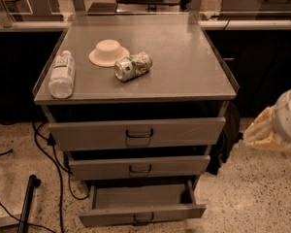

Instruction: Close bottom drawer

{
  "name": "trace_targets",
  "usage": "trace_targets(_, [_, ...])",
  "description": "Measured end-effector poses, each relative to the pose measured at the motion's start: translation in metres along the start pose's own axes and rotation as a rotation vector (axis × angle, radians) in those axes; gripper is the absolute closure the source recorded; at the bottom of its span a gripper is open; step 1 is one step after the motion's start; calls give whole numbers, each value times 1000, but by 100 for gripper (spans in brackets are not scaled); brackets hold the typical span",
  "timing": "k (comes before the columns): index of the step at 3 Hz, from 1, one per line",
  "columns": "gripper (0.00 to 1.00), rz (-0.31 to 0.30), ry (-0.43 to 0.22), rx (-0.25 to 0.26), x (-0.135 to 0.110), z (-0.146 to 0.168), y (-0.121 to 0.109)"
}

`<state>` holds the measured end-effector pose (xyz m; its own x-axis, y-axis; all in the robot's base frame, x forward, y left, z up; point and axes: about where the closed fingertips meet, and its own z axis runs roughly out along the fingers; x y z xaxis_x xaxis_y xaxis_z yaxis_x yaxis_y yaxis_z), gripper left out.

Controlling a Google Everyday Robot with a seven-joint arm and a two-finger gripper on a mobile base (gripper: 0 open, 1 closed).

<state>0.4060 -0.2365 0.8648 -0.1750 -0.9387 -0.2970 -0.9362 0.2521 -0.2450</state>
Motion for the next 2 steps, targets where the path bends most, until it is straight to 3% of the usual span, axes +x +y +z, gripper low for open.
trace_targets(1, [100,-12,-42,-88,25,61,30])
trace_targets(2, [100,-13,-42,-88,25,61,30])
